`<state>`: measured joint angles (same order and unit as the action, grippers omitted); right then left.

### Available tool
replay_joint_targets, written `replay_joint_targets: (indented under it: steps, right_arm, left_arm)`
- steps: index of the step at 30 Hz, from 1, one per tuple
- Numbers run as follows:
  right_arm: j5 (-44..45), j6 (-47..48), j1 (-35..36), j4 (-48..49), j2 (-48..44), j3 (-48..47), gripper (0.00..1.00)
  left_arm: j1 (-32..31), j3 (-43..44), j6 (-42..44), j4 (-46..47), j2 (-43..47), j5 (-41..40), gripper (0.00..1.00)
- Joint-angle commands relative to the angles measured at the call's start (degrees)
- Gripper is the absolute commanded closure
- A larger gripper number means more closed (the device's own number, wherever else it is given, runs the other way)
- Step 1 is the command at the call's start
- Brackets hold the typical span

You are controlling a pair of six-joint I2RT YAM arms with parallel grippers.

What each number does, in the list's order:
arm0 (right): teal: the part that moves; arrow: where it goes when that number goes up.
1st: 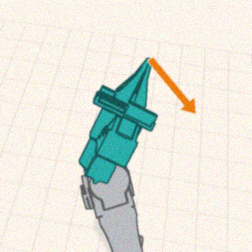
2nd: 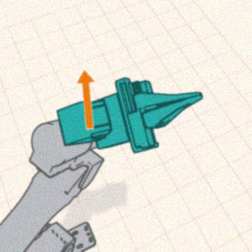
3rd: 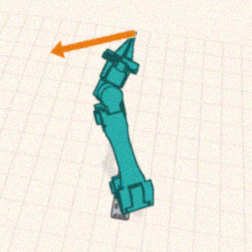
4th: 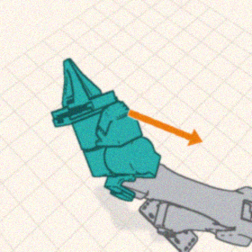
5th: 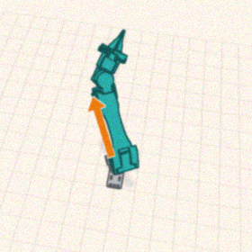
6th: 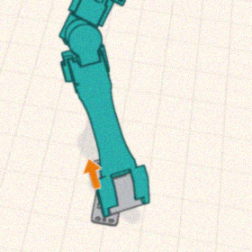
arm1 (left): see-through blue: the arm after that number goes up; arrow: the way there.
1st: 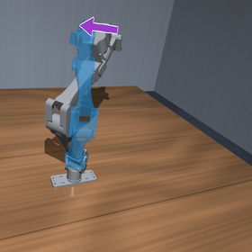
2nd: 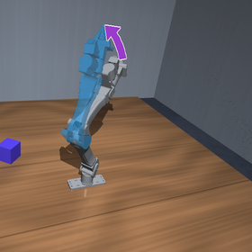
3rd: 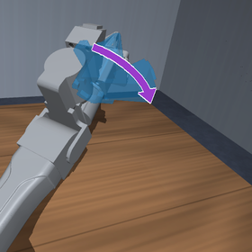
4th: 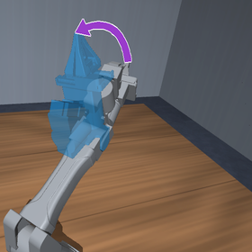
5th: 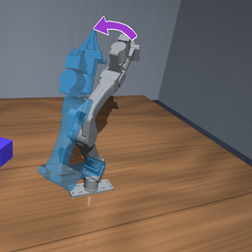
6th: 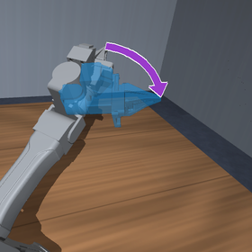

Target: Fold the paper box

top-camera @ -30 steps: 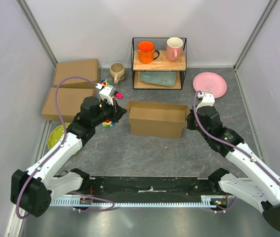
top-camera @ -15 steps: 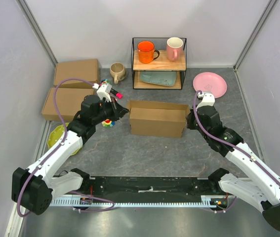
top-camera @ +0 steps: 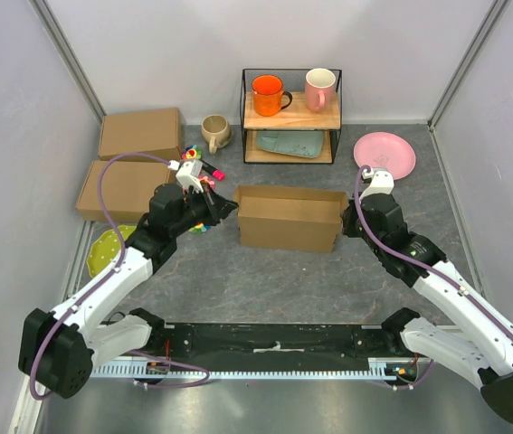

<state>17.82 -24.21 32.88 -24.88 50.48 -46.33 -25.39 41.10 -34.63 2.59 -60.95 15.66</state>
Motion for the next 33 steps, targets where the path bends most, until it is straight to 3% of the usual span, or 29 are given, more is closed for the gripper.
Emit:
replay_joint_targets:
  steps: [1,9,17,33]
  right_arm:
    - [-1.56,-1.28,0.16,1.07,-0.03,-0.52,0.96]
    - [-1.92,-1.28,0.16,1.24,-0.29,-0.43,0.96]
    - [-1.48,-1.11,0.16,0.98,-1.08,0.09,0.96]
    - [-1.47,-1.02,0.16,0.98,-1.52,0.53,0.96]
  left_arm:
    - [-3.43,-4.01,-0.18,5.48,2.23,-2.21,0.98]
    - [-7.83,-6.12,5.44,7.69,2.76,-8.62,0.98]
    - [-8.45,-5.68,10.81,3.74,4.08,-13.98,0.98]
    - [-9.24,-5.51,13.54,1.28,3.47,-15.49,0.98]
